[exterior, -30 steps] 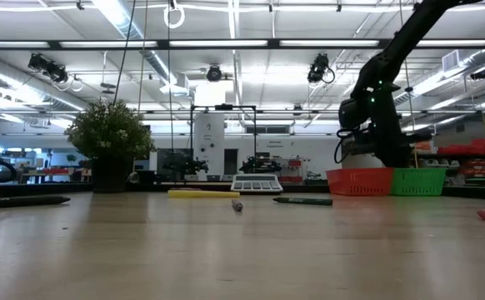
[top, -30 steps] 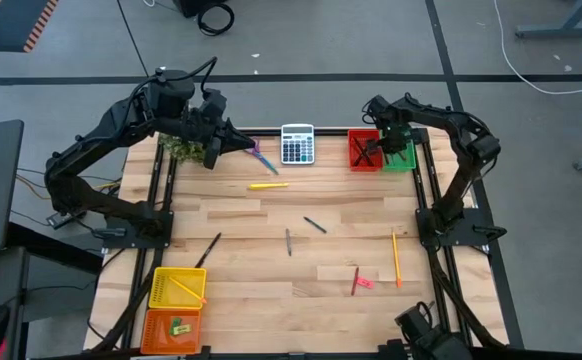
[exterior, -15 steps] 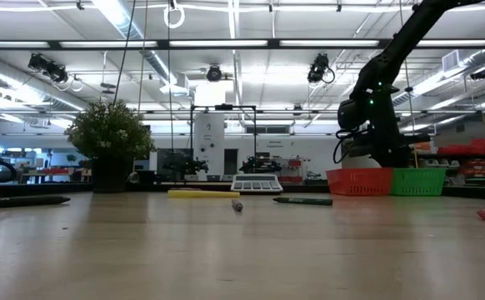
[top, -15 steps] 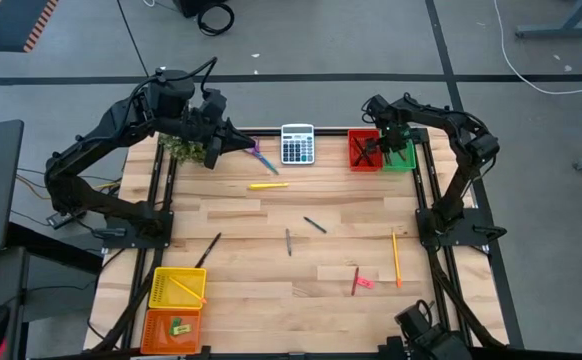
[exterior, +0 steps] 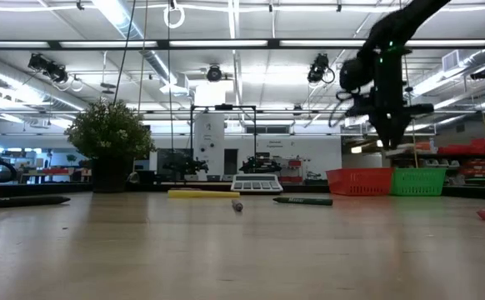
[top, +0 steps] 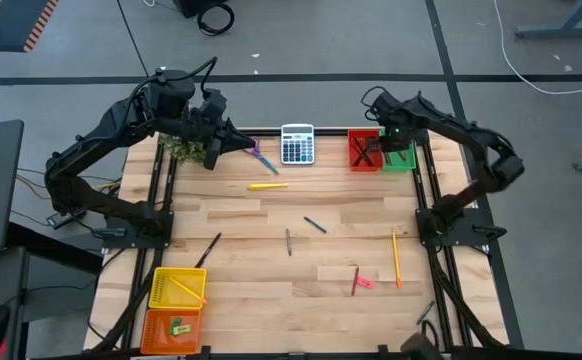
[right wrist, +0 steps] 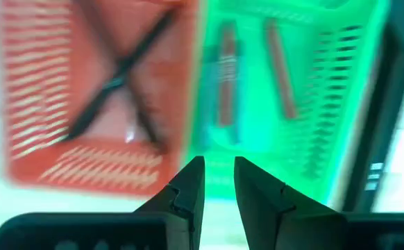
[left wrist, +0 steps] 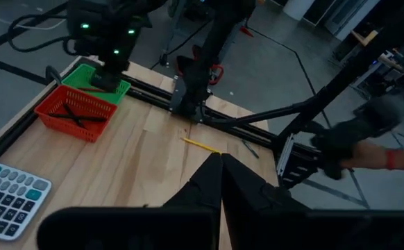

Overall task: Sort crayons/erasers/pens/pencils in bins
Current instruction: Put the top green crayon into the green bin

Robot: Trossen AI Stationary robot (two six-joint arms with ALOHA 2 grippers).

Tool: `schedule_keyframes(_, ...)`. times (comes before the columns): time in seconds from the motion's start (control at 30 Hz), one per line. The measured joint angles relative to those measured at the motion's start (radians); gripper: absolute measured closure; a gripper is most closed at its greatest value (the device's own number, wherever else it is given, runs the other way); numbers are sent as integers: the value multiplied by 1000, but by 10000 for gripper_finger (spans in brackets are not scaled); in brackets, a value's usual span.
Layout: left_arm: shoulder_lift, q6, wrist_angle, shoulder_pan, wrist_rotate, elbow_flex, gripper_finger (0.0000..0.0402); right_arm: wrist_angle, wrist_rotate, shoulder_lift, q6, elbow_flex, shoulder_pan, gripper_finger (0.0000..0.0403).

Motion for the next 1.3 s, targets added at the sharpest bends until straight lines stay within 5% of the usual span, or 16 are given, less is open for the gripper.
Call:
schedule_keyframes(0.23, 0, 50, 3, 0, 0, 0, 378, -15, -109, -45, 69, 50, 256, 317)
schedule_keyframes(0.57, 0, 72, 8, 3, 0, 0, 388, -13, -127, 145, 140, 285, 612, 317)
schedule_keyframes(0.97, -8, 67, 7, 3, 0, 0, 381, 16, -269, 390, 219, 338, 772, 317)
schedule_keyframes(1.3, -8, 65, 8, 3, 0, 1, 385, 73, -268, 480, 249, 338, 834, 317)
